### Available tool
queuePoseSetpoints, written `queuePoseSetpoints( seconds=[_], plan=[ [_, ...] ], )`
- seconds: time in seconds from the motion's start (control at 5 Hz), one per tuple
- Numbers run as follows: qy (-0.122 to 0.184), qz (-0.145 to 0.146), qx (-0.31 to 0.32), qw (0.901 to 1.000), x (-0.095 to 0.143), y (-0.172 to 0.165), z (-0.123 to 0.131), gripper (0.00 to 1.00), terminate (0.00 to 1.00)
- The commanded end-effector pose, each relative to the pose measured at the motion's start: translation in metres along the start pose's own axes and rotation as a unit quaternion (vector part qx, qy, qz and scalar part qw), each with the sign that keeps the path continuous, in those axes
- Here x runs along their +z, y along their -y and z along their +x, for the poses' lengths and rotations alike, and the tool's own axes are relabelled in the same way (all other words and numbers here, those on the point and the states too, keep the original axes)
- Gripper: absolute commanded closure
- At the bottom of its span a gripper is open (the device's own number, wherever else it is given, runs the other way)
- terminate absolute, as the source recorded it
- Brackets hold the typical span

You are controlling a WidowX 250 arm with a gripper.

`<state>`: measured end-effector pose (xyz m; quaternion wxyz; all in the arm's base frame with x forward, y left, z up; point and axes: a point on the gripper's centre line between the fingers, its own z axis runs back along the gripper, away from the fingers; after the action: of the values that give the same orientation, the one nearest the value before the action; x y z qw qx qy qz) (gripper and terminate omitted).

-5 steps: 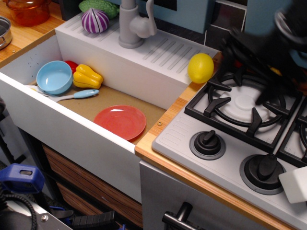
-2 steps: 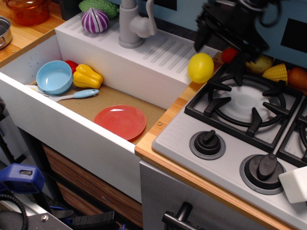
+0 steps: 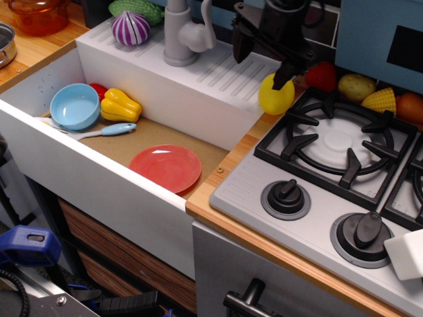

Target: Put lemon on plate

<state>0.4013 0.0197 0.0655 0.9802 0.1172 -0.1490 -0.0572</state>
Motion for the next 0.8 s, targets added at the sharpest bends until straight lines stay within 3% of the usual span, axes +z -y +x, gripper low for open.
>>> queuePoseSetpoints(
  seconds=[0.0, 0.6],
  plan=[
    [0.041, -0.025, -0.003, 0.9988, 0.006, -0.019, 0.016, 0.00, 0.00],
    [0.031, -0.058, 0.010, 0.9978, 0.011, 0.004, 0.013, 0.00, 0.00]
  ],
)
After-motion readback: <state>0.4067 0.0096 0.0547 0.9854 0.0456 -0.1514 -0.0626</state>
